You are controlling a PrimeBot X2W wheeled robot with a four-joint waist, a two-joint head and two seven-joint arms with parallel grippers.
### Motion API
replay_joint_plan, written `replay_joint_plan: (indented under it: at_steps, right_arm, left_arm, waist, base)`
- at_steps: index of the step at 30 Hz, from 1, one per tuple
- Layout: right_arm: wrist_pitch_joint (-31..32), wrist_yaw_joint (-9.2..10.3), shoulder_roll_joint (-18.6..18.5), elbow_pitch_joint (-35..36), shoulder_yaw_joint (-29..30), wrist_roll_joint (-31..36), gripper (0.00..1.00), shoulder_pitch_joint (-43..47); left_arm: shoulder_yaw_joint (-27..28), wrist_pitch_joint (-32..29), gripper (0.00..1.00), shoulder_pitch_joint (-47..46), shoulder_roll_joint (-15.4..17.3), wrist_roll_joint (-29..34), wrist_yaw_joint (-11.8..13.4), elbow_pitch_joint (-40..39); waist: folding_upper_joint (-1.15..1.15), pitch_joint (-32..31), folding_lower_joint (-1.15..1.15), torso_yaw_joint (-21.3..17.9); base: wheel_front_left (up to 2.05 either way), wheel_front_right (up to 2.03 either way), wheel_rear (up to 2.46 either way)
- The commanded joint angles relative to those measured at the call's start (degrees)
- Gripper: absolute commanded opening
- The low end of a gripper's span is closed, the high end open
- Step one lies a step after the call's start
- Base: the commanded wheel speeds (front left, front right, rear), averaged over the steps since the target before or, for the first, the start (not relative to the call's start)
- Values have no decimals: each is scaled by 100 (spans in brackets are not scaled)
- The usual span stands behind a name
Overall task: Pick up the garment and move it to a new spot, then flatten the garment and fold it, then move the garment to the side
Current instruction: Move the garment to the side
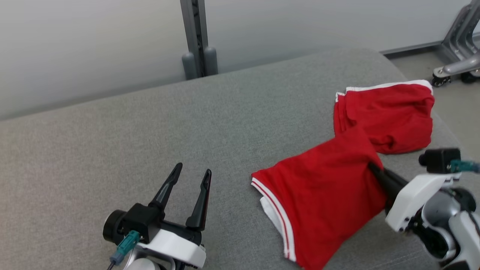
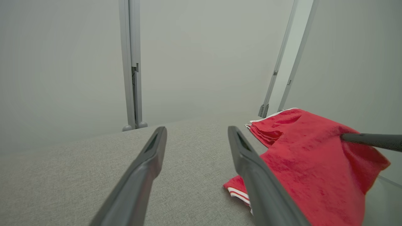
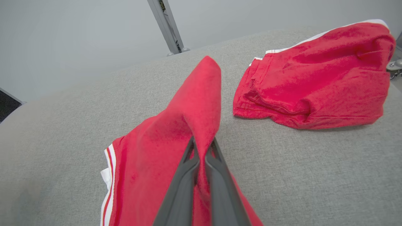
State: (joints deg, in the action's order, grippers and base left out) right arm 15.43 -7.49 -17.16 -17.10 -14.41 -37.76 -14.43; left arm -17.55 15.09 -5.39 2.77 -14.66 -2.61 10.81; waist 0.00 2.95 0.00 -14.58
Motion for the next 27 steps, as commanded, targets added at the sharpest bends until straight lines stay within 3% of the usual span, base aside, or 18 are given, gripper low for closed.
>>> replay_joint_plan:
  at_steps: [1,11,19,27]
  right_arm:
    - [-122,-1,-194,1,-143,-122,0,-260]
    - [-695,-1,-1274,-774,-1097,-1122,0,-1972]
    - [-1151,-1,-1568,-1861,-1251,-1590,0,-2815]
    - [-1571,-1,-1844,-2432,-1218,-1815,0,-3107]
  left_arm:
    - [46,6,100,-134,27,57,39,-26]
    - [29,6,100,-586,26,280,79,23]
    - [-23,6,100,-714,26,264,101,95]
    - [8,6,100,-725,26,240,125,120]
  waist:
    - [0,273,0,32]
    - [0,1016,0,211]
    - [0,1185,0,203]
    - [0,1312,0,63]
  base:
    - [0,0,0]
    - [0,0,0]
    - [0,0,0]
    - [0,0,0]
